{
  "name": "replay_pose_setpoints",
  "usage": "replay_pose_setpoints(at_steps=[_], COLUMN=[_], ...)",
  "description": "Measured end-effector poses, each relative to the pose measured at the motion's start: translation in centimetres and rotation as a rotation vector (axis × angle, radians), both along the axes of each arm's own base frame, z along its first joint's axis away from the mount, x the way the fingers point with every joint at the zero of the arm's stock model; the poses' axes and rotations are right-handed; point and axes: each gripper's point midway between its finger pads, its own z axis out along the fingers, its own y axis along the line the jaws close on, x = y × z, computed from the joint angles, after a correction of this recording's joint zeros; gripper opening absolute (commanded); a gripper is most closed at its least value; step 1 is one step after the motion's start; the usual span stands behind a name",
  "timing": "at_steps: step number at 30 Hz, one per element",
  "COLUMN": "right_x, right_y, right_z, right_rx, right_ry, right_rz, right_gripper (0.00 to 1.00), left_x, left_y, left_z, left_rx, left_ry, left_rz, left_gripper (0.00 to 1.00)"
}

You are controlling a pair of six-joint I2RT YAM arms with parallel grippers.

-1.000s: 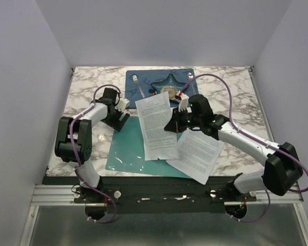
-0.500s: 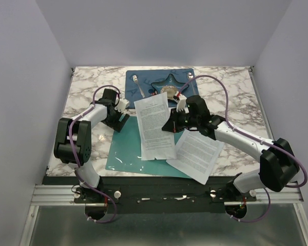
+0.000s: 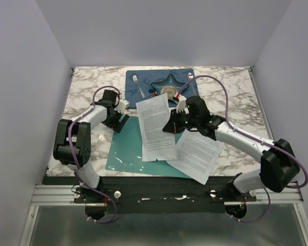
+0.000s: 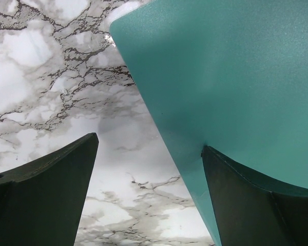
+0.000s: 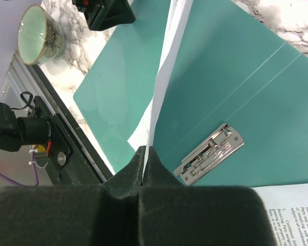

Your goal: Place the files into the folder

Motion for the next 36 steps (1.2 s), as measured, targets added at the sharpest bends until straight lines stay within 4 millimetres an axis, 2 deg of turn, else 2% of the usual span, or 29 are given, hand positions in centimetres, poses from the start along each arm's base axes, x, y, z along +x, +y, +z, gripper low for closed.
replay_pose_setpoints(at_steps=[4,10,36], right_x=[0.0,-0.3,1.9], right_y=[0.1,0.1,2.1], right_z=[0.0,-1.5,-5.7], right_rx=[0.012,0.019,0.078], right_ry=[0.002,0.034,0.098], right_rz=[-0.006,-0.021,-0.120], right_gripper=[0.01,0.01,0.01], left_x=[0.0,0.0,-0.5], left_y=[0.0,0.1,0.5], left_z=[0.0,0.0,0.1], left_rx=[0.001,0.008,0.024], left_ry=[-0.001,-0.003,-0.002], left_rz=[0.000,-0.002,-0.015], left_gripper=[0.96,0.96,0.94])
